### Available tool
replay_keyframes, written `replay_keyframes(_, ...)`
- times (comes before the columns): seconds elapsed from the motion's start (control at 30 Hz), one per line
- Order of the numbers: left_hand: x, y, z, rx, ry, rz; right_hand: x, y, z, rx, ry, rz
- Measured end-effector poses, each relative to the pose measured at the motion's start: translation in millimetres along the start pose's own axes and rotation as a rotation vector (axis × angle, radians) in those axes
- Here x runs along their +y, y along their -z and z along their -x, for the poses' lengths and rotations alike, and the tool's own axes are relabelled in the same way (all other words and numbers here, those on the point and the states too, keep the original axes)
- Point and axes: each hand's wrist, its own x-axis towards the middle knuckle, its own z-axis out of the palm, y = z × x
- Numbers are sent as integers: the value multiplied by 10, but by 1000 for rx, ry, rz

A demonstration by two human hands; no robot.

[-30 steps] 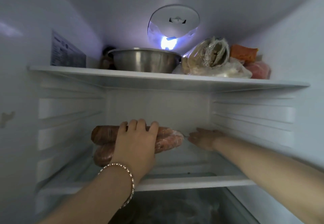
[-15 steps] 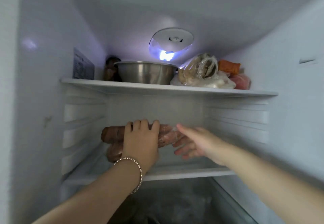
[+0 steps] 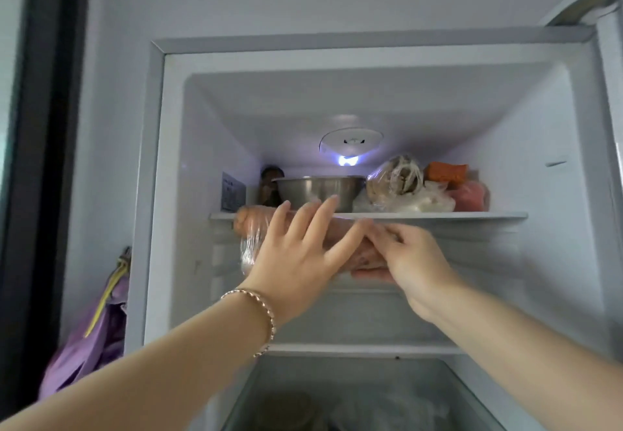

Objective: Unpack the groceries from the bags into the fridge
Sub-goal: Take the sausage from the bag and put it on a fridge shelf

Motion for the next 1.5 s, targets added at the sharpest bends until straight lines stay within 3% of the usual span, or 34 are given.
replay_keyframes(0.13,-532,115,-81,74,-108,-105,-276,-23,-125,126,-44,-176)
replay_keyframes(0.23,-748,154,-315,-22,3,-13,-525,-125,-399,126,-72,-153)
replay_keyframes(0.3,-783,138,-512,-220,163,128,-604,-196,-648,150,42,45)
replay_keyframes(0.4,-877,-67,-673,-538,273,260,-545,-219,-973,123,283,548)
replay_keyframes(0.5,-892,-254,-702,-622,299,352,-368,-187,-1106,-89,280,959)
replay_keyframes(0.57,-933,-340,-684,-682,341,444,-294,-189,-1148,-166,211,1071)
replay_keyframes(0.67,-994,-415,-685,-736,336,537,-269,-211,-1194,-181,133,1096)
replay_keyframes(0.83,-974,-609,-707,-839,377,458,-229,-252,-1198,-203,80,1192)
replay_keyframes(0.9,-917,-652,-676,-803,402,479,-221,-242,-1152,-203,63,1192)
replay_keyframes(0.97,-895,-675,-642,-737,391,477,-209,-236,-1061,-137,143,1192)
replay_keyframes(1.1,-904,-510,-612,-715,382,399,-143,-244,-803,32,532,1193)
replay_keyframes(1.23,-858,40,-503,-555,404,350,-207,-289,-463,-127,726,1108)
replay_keyframes(1.33,-800,488,-344,-496,430,259,-255,-347,-186,-262,604,1070)
replay_keyframes(1.4,-657,787,-142,-593,429,116,-175,-391,-22,-336,536,1045)
replay_keyframes(1.5,-430,1194,237,-983,560,49,-1,-555,263,-527,436,1041)
